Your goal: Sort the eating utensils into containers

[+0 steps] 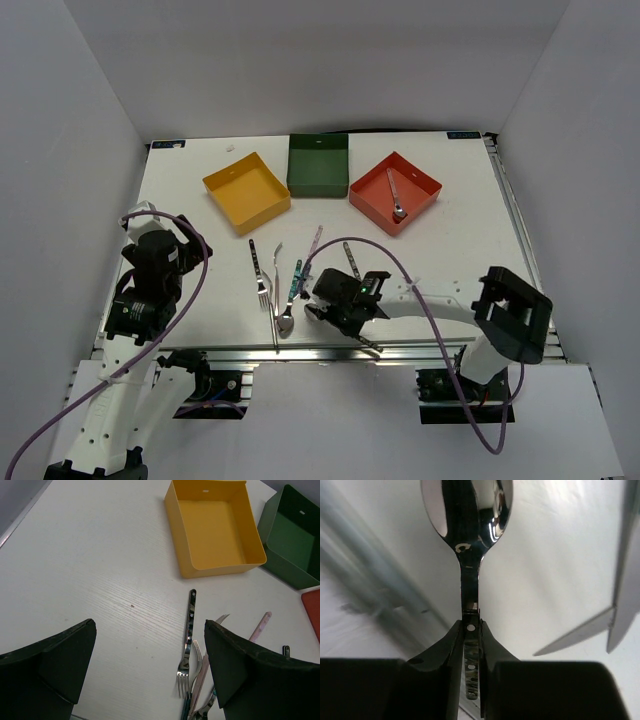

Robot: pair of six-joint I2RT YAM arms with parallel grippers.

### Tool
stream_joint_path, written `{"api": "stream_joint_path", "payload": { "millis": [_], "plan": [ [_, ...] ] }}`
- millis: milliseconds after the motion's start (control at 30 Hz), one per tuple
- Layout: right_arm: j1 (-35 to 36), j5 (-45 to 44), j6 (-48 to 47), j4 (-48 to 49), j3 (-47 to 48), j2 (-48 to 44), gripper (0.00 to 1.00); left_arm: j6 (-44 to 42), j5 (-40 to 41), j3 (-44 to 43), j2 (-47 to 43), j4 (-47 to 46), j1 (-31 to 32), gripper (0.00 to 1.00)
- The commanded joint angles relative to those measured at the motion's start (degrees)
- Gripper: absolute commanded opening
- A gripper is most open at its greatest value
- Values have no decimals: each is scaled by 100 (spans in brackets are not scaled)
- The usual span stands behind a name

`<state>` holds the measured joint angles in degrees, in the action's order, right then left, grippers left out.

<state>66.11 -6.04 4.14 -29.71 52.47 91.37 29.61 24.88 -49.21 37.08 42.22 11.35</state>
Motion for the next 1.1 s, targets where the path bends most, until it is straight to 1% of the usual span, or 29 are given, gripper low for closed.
{"api": "stream_joint_path", "payload": {
  "millis": [0,33,67,100,133,167,200,233,267,300,333,367,400,433,467,500,533,567,600,667,733,800,967,1067],
  "plan": [
    [175,979,-570,439,378,-802,0,28,69,-1,1,6,-19,98],
    [148,1191,-668,719,370,-988,0,28,69,-1,-8,6,-28,98],
    [-17,1219,-791,913,317,-1399,0,28,78,-1,-17,6,-19,98],
    [-19,1263,-810,1106,282,-1586,0,28,78,-1,-25,6,-28,98],
    [-402,1264,-775,1543,221,-1770,0,28,78,-1,-34,6,-19,98],
    [-640,1177,-688,1809,185,-1929,0,28,87,8,-43,6,-28,98],
    [-939,1097,-400,2072,176,-2156,0,36,78,8,-52,6,-28,98],
    [-1568,574,-101,2397,298,-2202,0,37,78,-1,-60,6,-28,98],
    [-1888,265,155,2444,447,-2177,0,28,87,-1,-61,6,-19,98],
    [-2526,-43,401,2401,683,-1933,0,28,78,-1,-52,-3,-28,98],
    [-2907,-359,1169,2226,990,-1704,0,28,78,8,-52,-3,-28,98],
    [-3250,-432,1551,1946,1350,-1441,0,28,69,-1,-43,-3,-19,98],
    [-3610,-207,1781,1456,2119,-803,0,28,69,8,-43,-3,-19,98],
    [-4083,100,1940,1312,2475,-466,0,28,69,8,-26,6,-28,98],
    [-4227,190,1898,1215,2827,-158,0,28,78,-1,-17,6,-28,98],
    [-4333,252,1784,1040,3518,463,0,36,87,-1,-8,6,-28,98],
    [-4473,261,1661,873,3925,800,0,45,104,-9,-25,23,-19,98],
    [-4536,44,1503,636,4338,1134,0,45,96,-1,-43,23,-28,98],
    [-4650,-63,1467,242,5064,1737,0,37,96,-1,-52,15,-19,98],
    [-4773,-89,1423,-7,5579,2425,0,37,96,17,-104,-3,-28,98],
    [-4887,-160,1388,-288,6097,2718,0,37,96,8,-131,-3,-19,98],
    [-4923,-195,1370,-386,6205,2912,0,28,78,17,-140,-3,-19,98],
    [-4967,-345,1484,-167,5723,2834,0,-7,-19,17,-70,-38,-19,98],
    [-4976,-371,1493,-201,5599,2842,0,-25,-62,8,-43,-47,-19,98]
  ]
}}
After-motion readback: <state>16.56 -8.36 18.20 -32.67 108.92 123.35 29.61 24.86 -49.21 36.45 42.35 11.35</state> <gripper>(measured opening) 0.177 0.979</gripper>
